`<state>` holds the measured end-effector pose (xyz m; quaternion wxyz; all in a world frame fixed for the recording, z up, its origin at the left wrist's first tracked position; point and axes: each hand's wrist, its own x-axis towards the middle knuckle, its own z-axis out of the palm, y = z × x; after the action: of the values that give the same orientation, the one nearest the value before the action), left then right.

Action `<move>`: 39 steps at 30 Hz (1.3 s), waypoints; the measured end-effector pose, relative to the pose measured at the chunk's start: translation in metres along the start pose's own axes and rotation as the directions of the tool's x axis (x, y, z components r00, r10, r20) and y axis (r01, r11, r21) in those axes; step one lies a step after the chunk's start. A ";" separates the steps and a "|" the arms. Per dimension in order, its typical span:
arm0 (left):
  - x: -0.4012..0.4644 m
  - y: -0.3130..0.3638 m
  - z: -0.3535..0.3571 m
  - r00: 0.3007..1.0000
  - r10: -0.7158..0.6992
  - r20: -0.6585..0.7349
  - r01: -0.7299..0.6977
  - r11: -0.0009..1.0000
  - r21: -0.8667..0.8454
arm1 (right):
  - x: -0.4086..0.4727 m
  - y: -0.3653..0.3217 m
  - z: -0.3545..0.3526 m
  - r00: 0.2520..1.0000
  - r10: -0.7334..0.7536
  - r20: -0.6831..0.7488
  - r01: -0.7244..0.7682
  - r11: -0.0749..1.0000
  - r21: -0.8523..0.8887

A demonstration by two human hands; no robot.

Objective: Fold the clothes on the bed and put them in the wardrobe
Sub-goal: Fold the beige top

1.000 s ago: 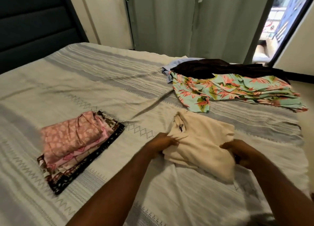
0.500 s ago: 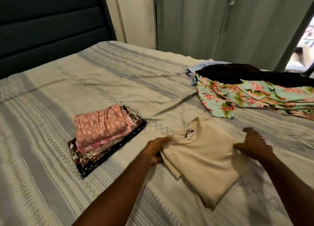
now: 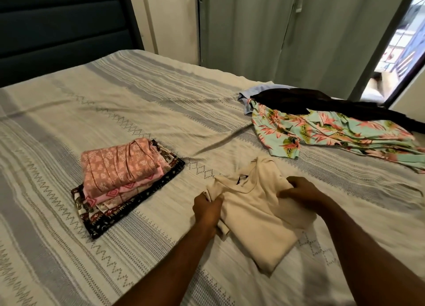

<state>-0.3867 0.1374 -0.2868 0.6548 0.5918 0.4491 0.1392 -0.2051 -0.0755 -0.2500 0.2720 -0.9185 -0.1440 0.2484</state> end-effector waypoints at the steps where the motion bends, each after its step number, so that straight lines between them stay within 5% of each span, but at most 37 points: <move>1: 0.000 0.002 0.001 0.999 0.045 -0.021 -0.044 0.999 0.019 | -0.003 0.001 -0.002 1.000 -0.006 0.014 0.005 0.996 0.085; 5: 0.001 0.008 0.001 0.994 0.112 -0.004 -0.111 0.993 0.041 | -0.014 -0.007 -0.002 0.992 -0.013 0.128 -0.034 0.933 0.359; 12: 0.034 0.053 -0.007 0.976 0.214 0.037 -0.215 0.976 0.033 | -0.009 -0.030 -0.017 0.979 -0.202 -0.015 0.192 0.899 0.395; 18: 0.073 0.106 -0.015 0.936 0.349 0.043 -0.351 0.926 0.141 | 0.012 -0.067 -0.029 0.929 -0.354 -0.107 0.369 0.909 0.192; 24: 0.122 0.139 -0.018 0.929 0.370 -0.010 -0.354 0.897 0.263 | 0.056 -0.102 -0.028 0.945 -0.319 -0.079 0.311 0.946 -0.091; 31: 0.177 0.179 -0.039 0.914 0.379 -0.146 -0.324 0.897 0.301 | 0.122 -0.165 -0.038 0.914 -0.403 -0.050 0.389 0.904 -0.177; 34: 0.207 0.186 -0.048 0.926 0.321 -0.198 -0.243 0.910 0.337 | 0.154 -0.191 -0.033 0.897 -0.439 -0.042 0.422 0.883 -0.206; 39: 0.242 0.158 -0.050 0.977 0.074 -0.199 0.027 0.885 0.464 | 0.188 -0.180 0.000 0.953 -0.275 0.127 0.303 0.882 -0.360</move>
<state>-0.2338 0.3836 -0.2422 0.4410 0.7185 0.5289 0.0977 -0.0715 0.1455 -0.2186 0.1198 -0.9120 -0.3338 0.2061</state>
